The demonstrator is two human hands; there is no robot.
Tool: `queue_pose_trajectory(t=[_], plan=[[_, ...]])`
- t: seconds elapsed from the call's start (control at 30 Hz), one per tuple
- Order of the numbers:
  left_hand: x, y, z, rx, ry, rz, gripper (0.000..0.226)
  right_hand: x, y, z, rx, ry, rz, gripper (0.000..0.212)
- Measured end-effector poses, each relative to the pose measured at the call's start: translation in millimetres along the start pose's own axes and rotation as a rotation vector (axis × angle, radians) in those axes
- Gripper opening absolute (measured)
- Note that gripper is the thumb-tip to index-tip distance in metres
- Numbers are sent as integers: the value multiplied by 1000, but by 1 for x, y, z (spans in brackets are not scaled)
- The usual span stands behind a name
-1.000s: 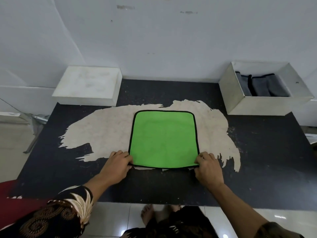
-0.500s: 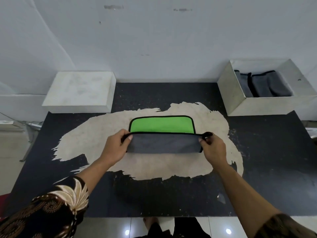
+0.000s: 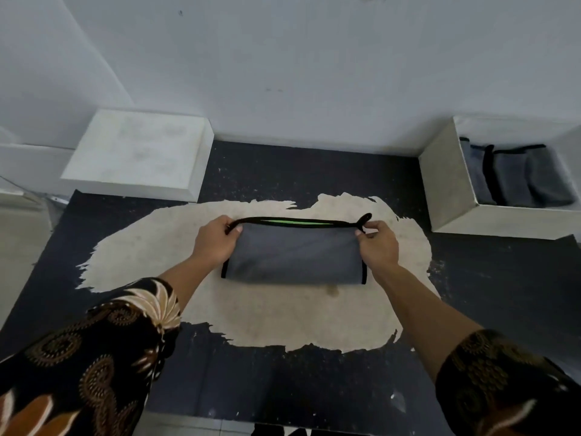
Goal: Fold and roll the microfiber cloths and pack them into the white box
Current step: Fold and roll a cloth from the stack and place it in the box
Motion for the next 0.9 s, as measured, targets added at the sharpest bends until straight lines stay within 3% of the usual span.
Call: queue_pose_trajectory(t=[0.1, 0.27, 0.4, 0.5, 0.73, 0.8, 0.9], plan=[[16, 3, -3, -22, 94, -76, 26, 10, 5, 11, 37, -115, -51, 34], [6, 2, 1, -65, 24, -6, 20, 5, 5, -9, -73, -42, 38, 32], [9, -5, -11, -186, 70, -33, 49, 3, -3, -4, -37, -165, 65, 53], [20, -25, -21, -286, 134, -71, 59, 6, -19, 12, 7, -328, 64, 57], [39, -46, -13, -231, 199, -181, 41, 15, -35, 37, 111, -365, -27, 34], [37, -49, -10, -184, 204, -163, 28, 7, -38, 38, 98, -353, -24, 34], [38, -63, -4, -124, 189, -142, 27, -15, -53, 48, 98, -322, 9, 34]])
Point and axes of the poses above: each hand's wrist, its own y-axis towards the middle knuckle, its own x-axis out of the palm, z = x × y, the point moved 10 cm from there along y, towards the middle knuckle, and after that the axes turned 12 degrees about y, right-handed, at the moved point
